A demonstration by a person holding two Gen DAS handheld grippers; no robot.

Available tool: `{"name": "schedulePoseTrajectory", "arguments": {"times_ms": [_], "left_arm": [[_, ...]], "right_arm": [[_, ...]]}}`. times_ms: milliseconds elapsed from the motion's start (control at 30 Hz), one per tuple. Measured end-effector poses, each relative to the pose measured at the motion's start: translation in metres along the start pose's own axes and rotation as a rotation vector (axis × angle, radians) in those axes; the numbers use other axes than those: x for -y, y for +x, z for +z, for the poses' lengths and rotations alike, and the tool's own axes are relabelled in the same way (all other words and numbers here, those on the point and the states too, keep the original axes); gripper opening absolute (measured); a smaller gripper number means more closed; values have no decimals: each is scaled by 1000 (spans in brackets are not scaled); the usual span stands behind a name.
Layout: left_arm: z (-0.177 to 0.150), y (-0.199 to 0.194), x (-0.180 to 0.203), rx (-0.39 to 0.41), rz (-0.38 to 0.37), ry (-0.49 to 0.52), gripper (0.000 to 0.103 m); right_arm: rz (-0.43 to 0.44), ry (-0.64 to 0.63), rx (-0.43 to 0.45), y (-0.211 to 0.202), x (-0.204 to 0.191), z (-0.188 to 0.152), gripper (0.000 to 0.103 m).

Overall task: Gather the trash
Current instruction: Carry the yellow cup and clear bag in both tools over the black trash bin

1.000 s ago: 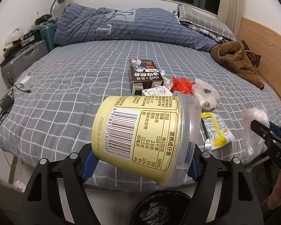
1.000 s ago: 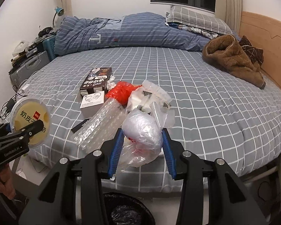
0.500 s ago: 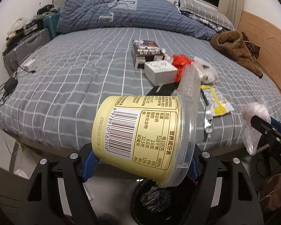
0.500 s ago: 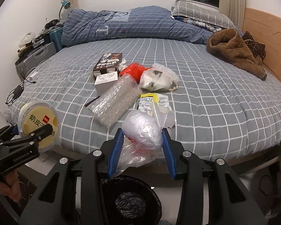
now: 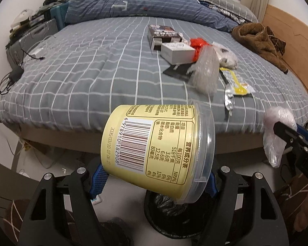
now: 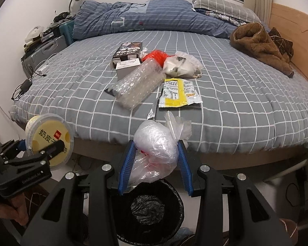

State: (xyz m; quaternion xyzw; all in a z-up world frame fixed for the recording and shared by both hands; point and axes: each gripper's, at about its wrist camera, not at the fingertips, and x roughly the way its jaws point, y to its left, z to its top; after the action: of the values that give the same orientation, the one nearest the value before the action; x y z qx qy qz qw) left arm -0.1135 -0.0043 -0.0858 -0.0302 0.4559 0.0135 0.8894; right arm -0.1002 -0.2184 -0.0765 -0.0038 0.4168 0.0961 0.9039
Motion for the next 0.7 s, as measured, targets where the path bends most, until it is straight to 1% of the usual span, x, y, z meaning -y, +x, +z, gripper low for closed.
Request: {"name": "schedulePoseTrajectory", "arguments": {"times_ms": [333, 533, 700], "left_arm": [[-28, -6, -5, -53, 4, -27, 72], [-43, -9, -5, -74, 25, -21, 72], [-55, 0, -4, -109, 39, -6, 72]], "right_arm": [[5, 11, -51, -4, -5, -26, 40], [1, 10, -95, -1, -11, -40, 40], [1, 8, -144, 9, -15, -54, 40]]}}
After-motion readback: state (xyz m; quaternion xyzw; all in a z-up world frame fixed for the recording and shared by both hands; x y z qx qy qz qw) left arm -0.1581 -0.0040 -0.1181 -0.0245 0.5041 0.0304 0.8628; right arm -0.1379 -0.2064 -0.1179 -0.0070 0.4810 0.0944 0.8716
